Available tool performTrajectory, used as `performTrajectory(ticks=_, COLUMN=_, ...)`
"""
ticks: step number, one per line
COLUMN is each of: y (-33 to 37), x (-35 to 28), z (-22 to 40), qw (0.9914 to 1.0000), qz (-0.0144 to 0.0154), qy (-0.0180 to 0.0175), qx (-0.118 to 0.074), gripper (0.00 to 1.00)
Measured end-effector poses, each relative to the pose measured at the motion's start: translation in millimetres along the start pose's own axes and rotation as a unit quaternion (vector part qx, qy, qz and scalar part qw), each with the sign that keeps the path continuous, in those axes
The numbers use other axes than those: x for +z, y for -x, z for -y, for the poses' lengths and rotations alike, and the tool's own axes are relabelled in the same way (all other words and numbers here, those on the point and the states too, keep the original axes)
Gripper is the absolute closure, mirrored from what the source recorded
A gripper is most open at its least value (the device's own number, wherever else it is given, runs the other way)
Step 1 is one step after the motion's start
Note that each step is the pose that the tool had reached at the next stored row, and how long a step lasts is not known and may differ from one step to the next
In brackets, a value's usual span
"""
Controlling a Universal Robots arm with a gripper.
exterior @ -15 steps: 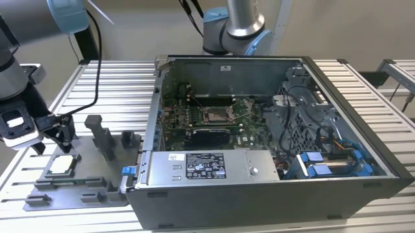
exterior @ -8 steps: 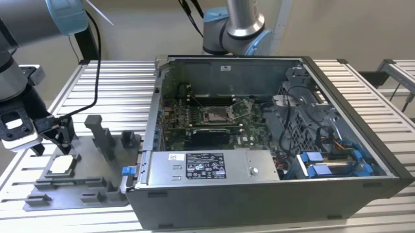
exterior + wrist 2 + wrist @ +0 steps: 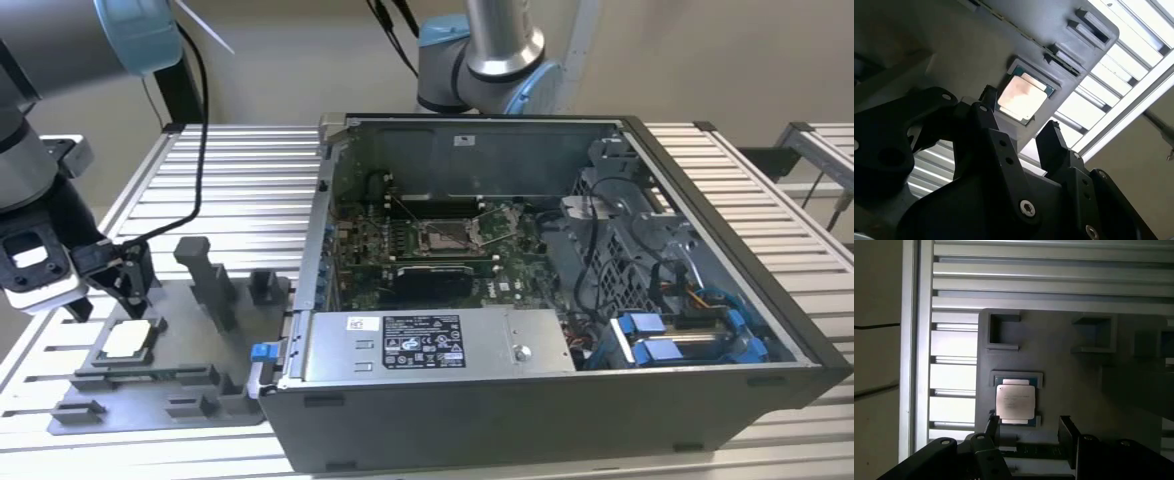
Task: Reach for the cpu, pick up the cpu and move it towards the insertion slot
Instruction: 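Pick up the cpu and move it towards the insertion slot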
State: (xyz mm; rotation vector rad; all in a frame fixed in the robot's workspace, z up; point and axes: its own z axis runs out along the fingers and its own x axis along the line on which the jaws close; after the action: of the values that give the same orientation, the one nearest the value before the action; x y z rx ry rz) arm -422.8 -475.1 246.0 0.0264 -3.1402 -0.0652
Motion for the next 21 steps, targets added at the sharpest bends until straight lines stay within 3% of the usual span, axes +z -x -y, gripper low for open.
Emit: performTrajectory(ticks=21, y=-2.8, x=9.4, z=4.6, qw=1.0, qz=0.0001, qy=0.0, qx=0.0, gripper=1.0)
